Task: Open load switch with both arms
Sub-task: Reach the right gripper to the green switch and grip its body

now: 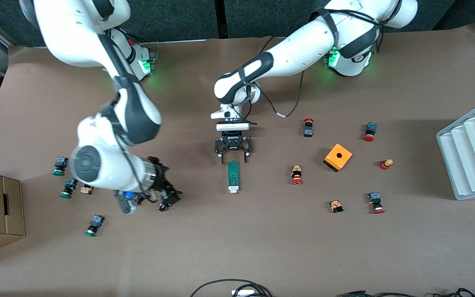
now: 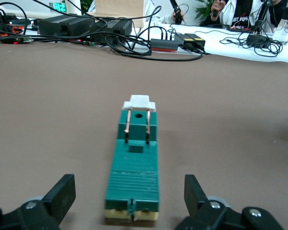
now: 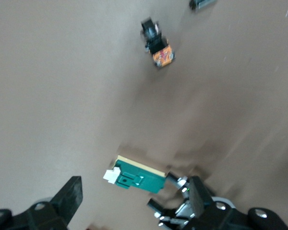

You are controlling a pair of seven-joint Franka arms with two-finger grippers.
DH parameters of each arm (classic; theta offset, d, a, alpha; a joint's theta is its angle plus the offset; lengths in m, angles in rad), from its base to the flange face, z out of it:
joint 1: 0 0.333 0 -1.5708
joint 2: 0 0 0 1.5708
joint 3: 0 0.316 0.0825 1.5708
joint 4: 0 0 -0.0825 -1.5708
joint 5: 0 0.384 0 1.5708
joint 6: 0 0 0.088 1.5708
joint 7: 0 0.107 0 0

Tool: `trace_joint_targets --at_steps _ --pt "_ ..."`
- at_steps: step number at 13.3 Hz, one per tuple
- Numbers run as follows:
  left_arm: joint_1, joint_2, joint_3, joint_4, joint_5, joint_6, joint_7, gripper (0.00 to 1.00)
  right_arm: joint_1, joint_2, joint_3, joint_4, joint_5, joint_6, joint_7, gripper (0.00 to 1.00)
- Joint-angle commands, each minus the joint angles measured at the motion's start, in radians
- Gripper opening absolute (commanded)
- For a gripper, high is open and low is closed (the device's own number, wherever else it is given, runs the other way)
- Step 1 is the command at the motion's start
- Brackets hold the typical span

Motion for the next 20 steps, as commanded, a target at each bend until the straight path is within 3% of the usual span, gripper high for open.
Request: trace_joint_targets --at_steps 1,5,7,11,20 --pt "-0.087 0.047 0.079 0.067 0.017 -0.023 -0.048 1.0 0.045 0.12 -0.019 0.121 0.048 0.034 0.14 1.0" --pt "-0.197 0.069 0.203 0.068 0.017 -0.023 -0.088 1.0 0.134 0.203 -0.039 0.125 0.086 0.161 0.299 1.0" --pt "-0.21 0.069 0.218 0.07 0.017 -0.023 -0.09 1.0 0.201 0.252 -0.075 0.141 0.098 0.219 0.376 1.0" --pt "-0.211 0.069 0.218 0.07 0.017 -0.023 -0.09 0.98 0.306 0.33 -0.21 0.145 0.287 0.299 0.415 1.0" --pt "-0.21 0.069 0.218 0.07 0.018 -0.023 -0.091 0.98 0.301 0.404 -0.211 0.182 0.379 0.322 0.45 0.86"
